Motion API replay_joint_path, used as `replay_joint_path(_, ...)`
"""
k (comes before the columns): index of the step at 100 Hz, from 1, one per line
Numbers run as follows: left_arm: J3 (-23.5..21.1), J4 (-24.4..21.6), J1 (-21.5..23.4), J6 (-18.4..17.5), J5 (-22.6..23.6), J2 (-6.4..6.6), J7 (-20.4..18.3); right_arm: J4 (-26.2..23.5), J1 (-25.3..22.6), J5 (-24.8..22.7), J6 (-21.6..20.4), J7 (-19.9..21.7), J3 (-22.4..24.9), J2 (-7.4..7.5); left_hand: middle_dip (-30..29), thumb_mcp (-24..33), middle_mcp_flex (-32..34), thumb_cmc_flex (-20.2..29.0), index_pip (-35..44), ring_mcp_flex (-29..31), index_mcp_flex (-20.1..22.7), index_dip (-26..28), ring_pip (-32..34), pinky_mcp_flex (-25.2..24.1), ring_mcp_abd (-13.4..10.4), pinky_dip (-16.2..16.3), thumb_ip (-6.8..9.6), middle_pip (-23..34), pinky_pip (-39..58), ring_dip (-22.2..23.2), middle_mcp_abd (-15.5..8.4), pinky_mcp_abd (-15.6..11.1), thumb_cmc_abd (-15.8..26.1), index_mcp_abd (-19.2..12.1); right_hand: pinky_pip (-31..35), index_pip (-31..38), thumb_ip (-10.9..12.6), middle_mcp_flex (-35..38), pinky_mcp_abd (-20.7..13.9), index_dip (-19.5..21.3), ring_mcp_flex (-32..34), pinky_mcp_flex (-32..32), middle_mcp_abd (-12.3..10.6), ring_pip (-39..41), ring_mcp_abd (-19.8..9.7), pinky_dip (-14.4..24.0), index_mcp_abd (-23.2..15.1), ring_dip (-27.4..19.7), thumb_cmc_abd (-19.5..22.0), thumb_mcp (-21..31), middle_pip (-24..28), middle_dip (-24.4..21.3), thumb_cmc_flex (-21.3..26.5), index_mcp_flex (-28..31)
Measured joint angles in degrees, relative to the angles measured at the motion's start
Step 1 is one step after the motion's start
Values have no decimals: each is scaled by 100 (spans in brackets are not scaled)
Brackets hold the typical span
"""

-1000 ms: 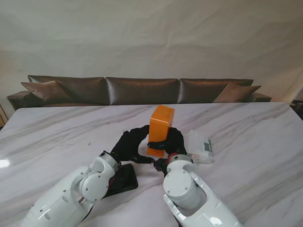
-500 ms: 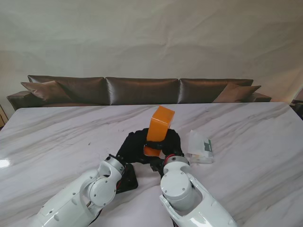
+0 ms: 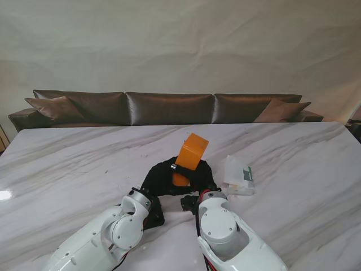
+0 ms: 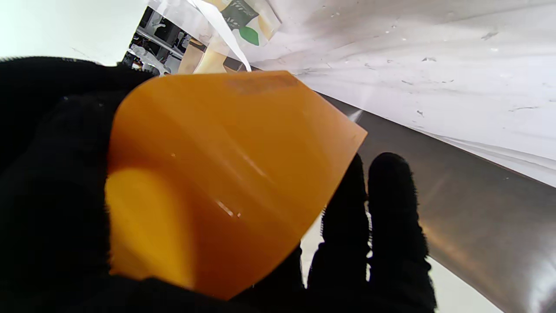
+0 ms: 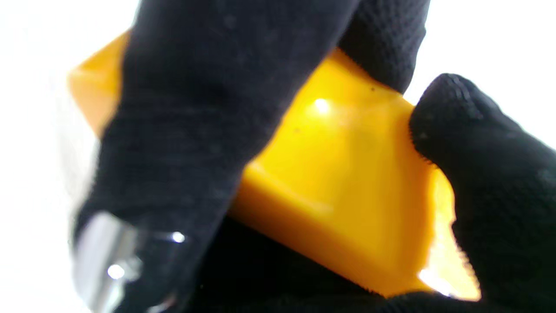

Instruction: Refill a tissue box and feed the first sheet

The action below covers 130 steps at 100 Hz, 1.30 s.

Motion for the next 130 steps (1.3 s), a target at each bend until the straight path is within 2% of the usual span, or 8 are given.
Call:
replay_joint_path(15, 4, 3, -17, 125, 110, -2, 99, 3, -61, 56, -197, 103, 2, 42, 583, 684, 1445, 66, 449, 1108, 1206, 902, 688, 1069, -513, -18, 3, 601, 0, 355, -292, -260, -952, -483, -193, -566, 414, -353, 307, -735, -119, -237, 404, -962, 339, -311, 512, -572, 789, -542, -726, -698, -355, -178)
replay_joint_path(36, 1, 205, -44, 233, 167, -98, 629, -73, -157, 99, -482, 431, 30, 110, 681, 700, 3143, 622, 632, 2882, 2964, 1484, 1476, 2914, -940, -831, 6, 1084, 0, 448, -406, -514, -2197, -807, -1014, -2650, 1698, -961, 884, -2288, -1090, -1227, 1048, -2875, 983, -954, 1538, -1064, 1610, -1403, -2112, -2441, -1033, -763)
replay_joint_path(44, 23, 380, -53, 263, 158, -195, 1094, -92, -164, 259, -667, 566, 30, 131, 702, 698, 3550, 636, 717, 3246, 3406, 1700, 1515, 3346, -977, -936, 15, 1159, -131, 336, -412, -458, -2605, -961, -1056, -3095, 1726, -1249, 1092, -2637, -1374, -1586, 1238, -3378, 1243, -1165, 1790, -1296, 1635, -1378, -2479, -2813, -1222, -1031)
replay_joint_path(56, 24, 532, -55, 312, 120, -311, 1416, -108, -165, 307, -761, 776, 36, 179, 702, 889, 3952, 693, 831, 3518, 3905, 1931, 1515, 3710, -981, -1030, 789, 1356, -486, 240, -356, -227, -2997, -1011, -1425, -3156, 1727, -1598, 1125, -2822, -1950, -2121, 1287, -3870, 1346, -1225, 2040, -1587, 1642, -1312, -2584, -3035, -1391, -1469)
replay_joint_path(70, -39, 572, -38, 333, 113, -382, 1544, -154, -171, 160, -770, 939, 57, 232, 702, 939, 4214, 760, 867, 3530, 4132, 1932, 1575, 3771, -981, -942, 1166, 1435, -854, -121, -308, -224, -3241, -1012, -1995, -3171, 1727, -1953, 1097, -2974, -2325, -2461, 1288, -4097, 1351, -1251, 2066, -1857, 1644, -1311, -2597, -3253, -1444, -1843)
replay_joint_path(115, -312, 376, 137, 323, 77, -441, 1583, -404, -310, -372, -444, 1225, 275, 257, 725, 987, 4425, 826, 904, 3532, 4419, 1855, 1988, 3840, -981, -609, 1391, 1600, -1069, -600, -207, -169, -3465, -925, -3068, -3399, 1692, -2356, 1389, -3171, -2774, -2934, 1009, -4459, 956, -1090, 1586, -1976, 1903, -1319, -2603, -3302, -1595, -2349)
replay_joint_path(121, -319, 336, 148, 351, 89, -439, 1582, -453, -355, -382, -392, 1275, 342, 286, 728, 987, 4448, 826, 1103, 3534, 4488, 1856, 2018, 3846, -981, -601, 1402, 1673, -1069, -601, -207, -149, -3465, -945, -3276, -3403, 1684, -2691, 1411, -3175, -2830, -2946, 1312, -4465, 900, -1121, 1367, -2058, 1920, -1319, -2998, -3456, -1599, -2351)
replay_joint_path(130, -329, 296, 159, 391, 109, -441, 1583, -523, -432, -406, -326, 1341, 434, 327, 740, 987, 4492, 823, 1218, 3543, 4553, 1856, 2044, 3881, -981, -599, 1402, 1688, -1069, -610, -207, -122, -3465, -963, -3283, -3501, 1680, -2801, 1457, -3189, -2833, -2952, 1317, -4540, 651, -1070, 1286, -2135, 1923, -1319, -3189, -3557, -1631, -2357)
